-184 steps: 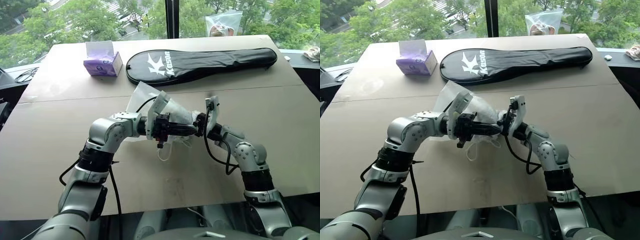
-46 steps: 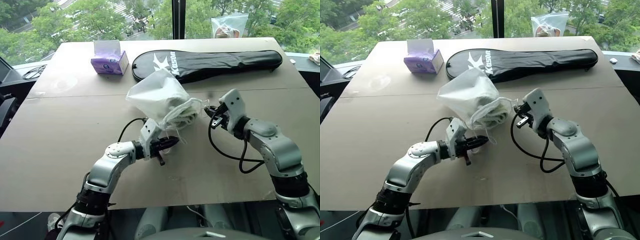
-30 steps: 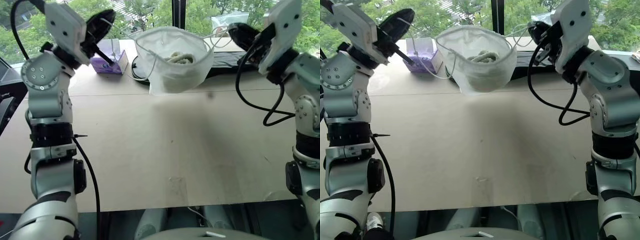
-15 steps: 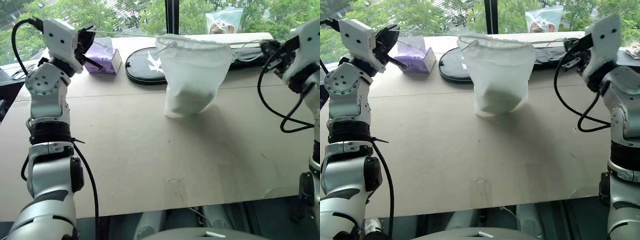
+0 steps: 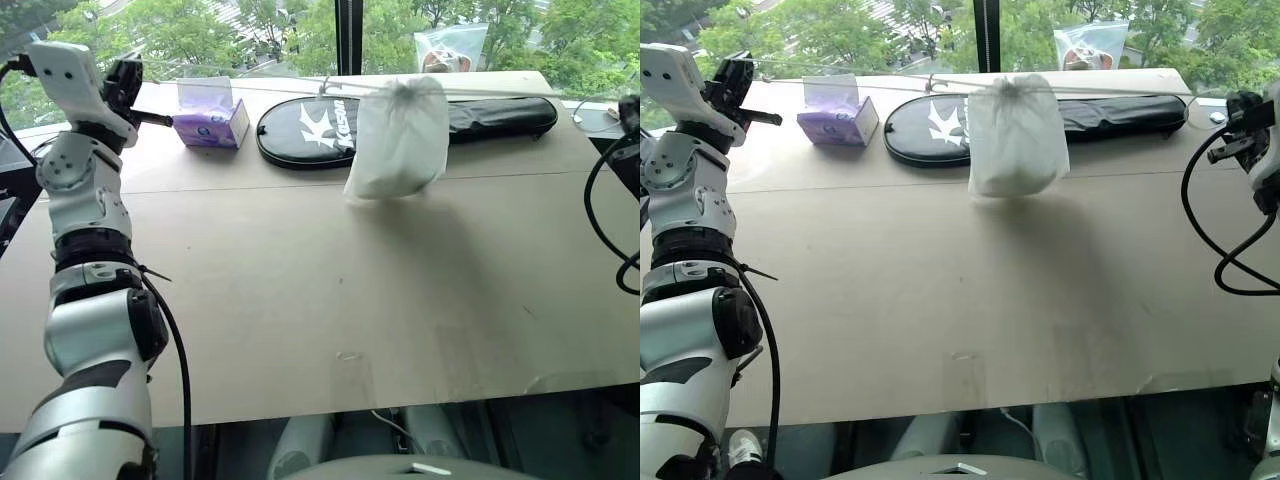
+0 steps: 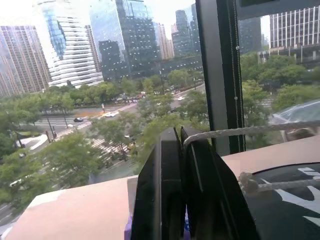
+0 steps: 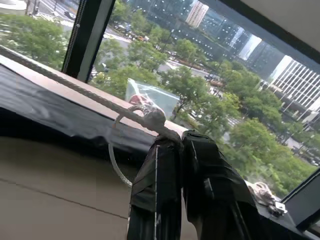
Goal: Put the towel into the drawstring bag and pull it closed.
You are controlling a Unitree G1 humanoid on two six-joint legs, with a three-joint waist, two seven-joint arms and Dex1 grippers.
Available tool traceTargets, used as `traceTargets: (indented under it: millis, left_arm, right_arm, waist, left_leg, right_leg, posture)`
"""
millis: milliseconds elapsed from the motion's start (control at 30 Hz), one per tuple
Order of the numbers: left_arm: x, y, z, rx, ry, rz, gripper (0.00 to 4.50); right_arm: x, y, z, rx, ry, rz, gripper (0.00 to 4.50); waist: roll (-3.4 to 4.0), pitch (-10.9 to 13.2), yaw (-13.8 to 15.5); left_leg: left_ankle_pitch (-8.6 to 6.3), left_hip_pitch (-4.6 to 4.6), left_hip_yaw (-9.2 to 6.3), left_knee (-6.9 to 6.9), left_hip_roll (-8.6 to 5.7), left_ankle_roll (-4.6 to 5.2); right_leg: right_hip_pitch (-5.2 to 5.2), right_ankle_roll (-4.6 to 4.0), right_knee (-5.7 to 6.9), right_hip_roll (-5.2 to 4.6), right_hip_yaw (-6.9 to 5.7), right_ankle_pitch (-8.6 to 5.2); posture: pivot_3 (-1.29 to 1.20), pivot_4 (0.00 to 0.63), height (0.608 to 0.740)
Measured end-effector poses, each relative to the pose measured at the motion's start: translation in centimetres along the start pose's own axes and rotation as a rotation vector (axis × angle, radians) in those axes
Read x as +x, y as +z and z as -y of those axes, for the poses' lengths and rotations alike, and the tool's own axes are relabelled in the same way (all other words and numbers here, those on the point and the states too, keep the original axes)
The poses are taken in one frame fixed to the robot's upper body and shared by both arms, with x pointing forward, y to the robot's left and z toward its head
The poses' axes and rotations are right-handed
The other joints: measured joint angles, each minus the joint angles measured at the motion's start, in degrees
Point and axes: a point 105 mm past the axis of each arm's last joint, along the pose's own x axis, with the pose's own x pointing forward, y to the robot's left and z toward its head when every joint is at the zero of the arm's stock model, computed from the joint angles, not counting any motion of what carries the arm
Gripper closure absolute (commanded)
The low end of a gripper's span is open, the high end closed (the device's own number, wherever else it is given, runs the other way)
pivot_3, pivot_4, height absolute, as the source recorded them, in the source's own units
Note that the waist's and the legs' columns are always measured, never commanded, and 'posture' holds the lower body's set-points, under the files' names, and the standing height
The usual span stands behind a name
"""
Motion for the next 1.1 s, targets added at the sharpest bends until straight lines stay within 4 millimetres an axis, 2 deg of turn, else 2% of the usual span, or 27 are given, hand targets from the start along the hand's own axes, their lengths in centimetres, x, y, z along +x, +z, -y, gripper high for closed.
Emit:
traceTargets:
  millis: [33,67,133,200,267,300,367,400,433,467,533,633,667,700,867,1033,1100]
  left_arm:
    - [-0.4,-1.2,1.2,-0.026,-0.053,-0.029,4.42]
    - [-0.9,-3.2,3.5,-0.078,-0.139,-0.094,4.42]
    - [-3.4,-7.5,9.0,-0.183,-0.322,-0.251,4.42]
    - [-5.8,-9.9,11.9,-0.218,-0.431,-0.372,4.42]
    - [-7.5,-11.1,13.4,-0.218,-0.498,-0.447,4.42]
    - [-8.3,-11.4,13.9,-0.223,-0.526,-0.478,4.18]
    - [-9.1,-11.2,14.3,-0.241,-0.562,-0.488,3.68]
    - [-9.3,-11.1,14.4,-0.248,-0.573,-0.491,3.23]
    - [-9.9,-10.2,14.5,-0.267,-0.611,-0.490,2.80]
    - [-10.5,-9.8,14.3,-0.268,-0.623,-0.496,2.66]
    - [-11.5,-9.6,13.9,-0.270,-0.632,-0.528,1.90]
    - [-14.9,-9.4,14.1,-0.314,-0.658,-0.595,0.44]
    - [-15.6,-9.1,14.6,-0.330,-0.668,-0.596,0.04]
    - [-16.0,-8.6,15.3,-0.338,-0.680,-0.590,0.04]
    - [-15.7,-6.1,16.7,-0.303,-0.609,-0.466,0.04]
    - [-15.5,-5.8,16.9,-0.285,-0.477,-0.423,0.04]
    - [-15.6,-5.9,16.4,-0.278,-0.409,-0.426,0.04]
  right_arm:
    - [-0.2,-0.7,-1.5,0.019,0.071,-0.022,4.50]
    - [-0.4,-1.6,-3.9,0.044,0.171,-0.057,4.50]
    - [-1.6,-3.5,-8.6,0.066,0.366,-0.132,4.50]
    - [-2.5,-5.2,-11.1,0.092,0.469,-0.194,4.50]
    - [-2.7,-6.4,-12.4,0.091,0.514,-0.232,4.50]
    - [-2.6,-6.8,-12.6,0.082,0.519,-0.241,4.14]
    - [-2.4,-7.1,-12.3,0.072,0.511,-0.242,3.53]
    - [-2.4,-7.2,-12.2,0.068,0.509,-0.244,3.05]
    - [-2.8,-8.0,-11.9,0.057,0.517,-0.264,2.64]
    - [-3.2,-8.4,-11.9,0.059,0.531,-0.281,2.50]
    - [-4.0,-8.9,-11.9,0.080,0.540,-0.304,1.66]
    - [-6.2,-9.9,-11.2,0.156,0.547,-0.344,0.19]
    - [-6.7,-9.9,-10.8,0.171,0.539,-0.344,0.00]
    - [-7.0,-9.7,-10.2,0.185,0.525,-0.334,0.00]
    - [-8.0,-7.9,-7.9,0.210,0.454,-0.244,0.00]
    - [-8.0,-7.2,-6.4,0.235,0.350,-0.179,0.00]
    - [-8.0,-6.8,-6.2,0.228,0.320,-0.161,0.00]
  waist:
    - [0.04,-0.02,-0.05]
    - [0.06,-0.01,-0.09]
    - [0.03,0.00,-0.47]
    - [-0.01,0.02,-0.79]
    - [0.00,0.03,-0.61]
    - [0.02,0.04,-0.23]
    - [0.04,0.05,0.34]
    - [0.04,0.05,0.51]
    - [0.09,0.08,1.58]
    - [0.09,0.08,1.96]
    - [0.10,0.07,2.31]
    - [0.17,0.05,2.47]
    - [0.16,0.05,2.52]
    - [0.16,0.05,2.60]
    - [0.21,0.02,3.00]
    - [0.23,0.01,2.96]
    - [0.24,0.01,2.98]
  left_leg:
    - [-0.02,0.09,0.01,0.00,0.00,0.03]
    - [-0.04,0.02,0.00,-0.02,0.00,0.05]
    - [-0.04,-0.05,0.01,0.00,0.01,0.06]
    - [-0.05,0.03,0.05,0.02,0.03,0.08]
    - [-0.19,0.19,0.06,0.01,0.05,0.31]
    - [-0.20,0.29,-0.01,0.01,0.07,0.32]
    - [-0.19,0.45,-0.03,0.01,0.10,0.32]
    - [-0.20,0.50,-0.03,0.01,0.11,0.32]
    - [-0.22,0.92,-0.01,-0.02,0.13,0.32]
    - [-0.22,0.92,-0.01,-0.07,0.15,0.32]
    - [-0.23,0.90,0.00,-0.12,0.16,0.33]
    - [-0.26,0.89,0.07,-0.44,0.16,0.39]
    - [-0.27,0.89,0.06,-0.53,0.17,0.39]
    - [-0.27,0.92,0.06,-0.54,0.18,0.40]
    - [-0.32,1.11,0.07,-0.59,0.19,0.46]
    - [-0.32,1.11,0.08,-0.59,0.22,0.46]
    - [-0.32,1.10,0.07,-0.59,0.22,0.46]
  right_leg:
    - [0.09,0.00,0.00,0.00,0.03,0.00]
    - [0.04,0.00,-0.11,0.01,0.03,-0.01]
    - [-0.03,0.00,-0.12,0.02,0.08,0.00]
    - [-0.02,-0.01,-0.08,0.08,0.17,0.00]
    - [0.05,-0.05,0.04,0.08,0.16,0.03]
    - [0.12,-0.14,0.07,0.11,0.07,0.08]
    - [0.23,-0.16,0.06,0.14,0.04,0.10]
    - [0.29,-0.16,0.05,0.14,0.04,0.10]
    - [0.68,-0.16,-0.02,0.13,0.04,0.08]
    - [0.70,-0.16,-0.10,0.13,0.03,0.08]
    - [0.69,-0.16,-0.19,0.13,0.05,0.08]
    - [0.72,-0.15,-0.64,0.09,0.14,0.09]
    - [0.78,-0.15,-0.82,0.09,0.12,0.10]
    - [0.85,-0.15,-0.88,0.09,0.09,0.10]
    - [1.16,-0.14,-1.00,0.07,0.03,0.10]
    - [1.16,-0.14,-1.01,0.09,0.02,0.09]
    - [1.15,-0.15,-1.02,0.10,0.00,0.09]
  posture:
    - [0.00,0.150,0.740]
    - [0.00,0.150,0.740]
    - [0.00,0.150,0.740]
    - [0.00,0.150,0.740]
    - [0.00,0.150,0.740]
    - [0.00,0.150,0.740]
    - [0.00,0.150,0.740]
    - [0.00,0.150,0.740]
    - [0.00,0.150,0.740]
    - [0.00,0.150,0.740]
    - [0.00,0.150,0.740]
    - [0.00,0.150,0.740]
    - [0.00,0.150,0.740]
    - [0.00,0.150,0.740]
    - [0.00,0.150,0.740]
    - [0.00,0.150,0.740]
    - [0.00,0.150,0.740]
